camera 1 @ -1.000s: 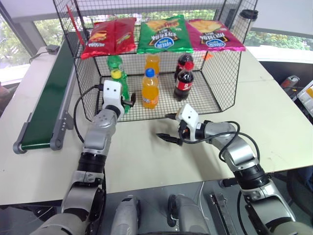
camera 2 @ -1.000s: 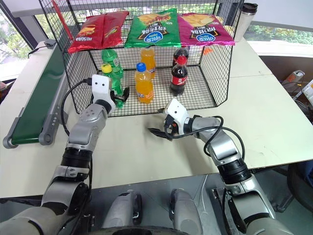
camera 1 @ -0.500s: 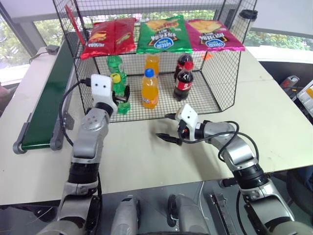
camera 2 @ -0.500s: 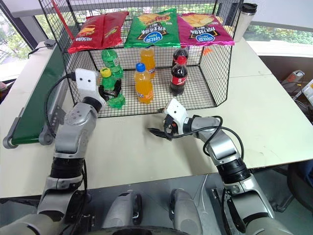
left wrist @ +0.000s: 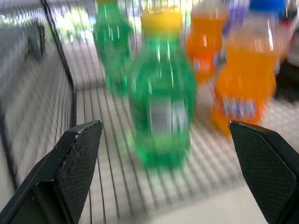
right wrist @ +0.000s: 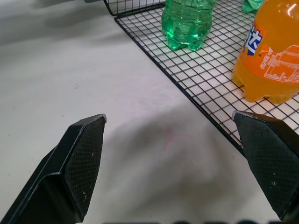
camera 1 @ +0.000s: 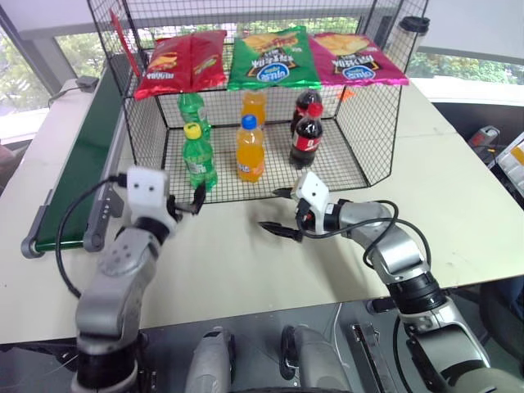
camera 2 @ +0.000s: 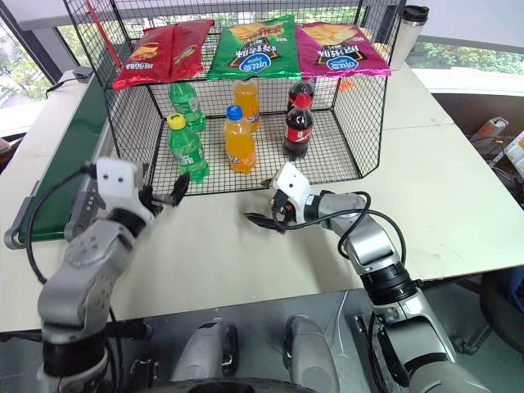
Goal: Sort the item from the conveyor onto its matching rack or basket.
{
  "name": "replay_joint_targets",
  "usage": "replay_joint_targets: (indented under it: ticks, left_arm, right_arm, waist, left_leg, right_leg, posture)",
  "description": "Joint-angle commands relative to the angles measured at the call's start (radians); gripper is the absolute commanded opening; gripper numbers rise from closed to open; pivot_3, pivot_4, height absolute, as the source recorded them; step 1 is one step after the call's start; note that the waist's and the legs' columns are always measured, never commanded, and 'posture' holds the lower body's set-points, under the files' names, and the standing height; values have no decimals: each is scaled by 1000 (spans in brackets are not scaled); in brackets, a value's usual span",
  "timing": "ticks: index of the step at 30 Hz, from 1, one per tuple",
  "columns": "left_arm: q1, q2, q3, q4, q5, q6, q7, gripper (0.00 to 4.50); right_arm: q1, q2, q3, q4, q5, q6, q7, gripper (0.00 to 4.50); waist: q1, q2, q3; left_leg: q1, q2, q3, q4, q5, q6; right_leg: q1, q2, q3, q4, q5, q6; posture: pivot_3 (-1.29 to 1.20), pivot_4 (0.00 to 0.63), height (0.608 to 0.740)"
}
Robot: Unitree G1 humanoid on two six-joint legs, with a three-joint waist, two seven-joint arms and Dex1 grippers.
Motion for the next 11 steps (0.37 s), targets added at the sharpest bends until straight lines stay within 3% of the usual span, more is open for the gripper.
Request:
replay_joint_targets:
  ticks: [1, 11]
  left_arm:
    - [66, 6, -1, -62, 1, -17, -9, 4480]
    - [173, 2, -62, -2, 46, -91, -28, 4480]
  right_arm:
    - [-9, 0, -18, -17, 7, -16, 2, 4500]
    - [-2, 0, -12, -24, 6, -17, 5, 4500]
  waist:
    - [1, 0, 0]
    - [1, 0, 0]
  left_leg:
    - [0, 0, 0, 0, 0, 0]
    - [0, 0, 0, 0, 0, 0]
  right_leg:
    - [0, 0, 0, 0, 0, 0]
    - [0, 0, 0, 0, 0, 0]
  posture:
    - [0, 150, 740]
    - [0, 150, 740]
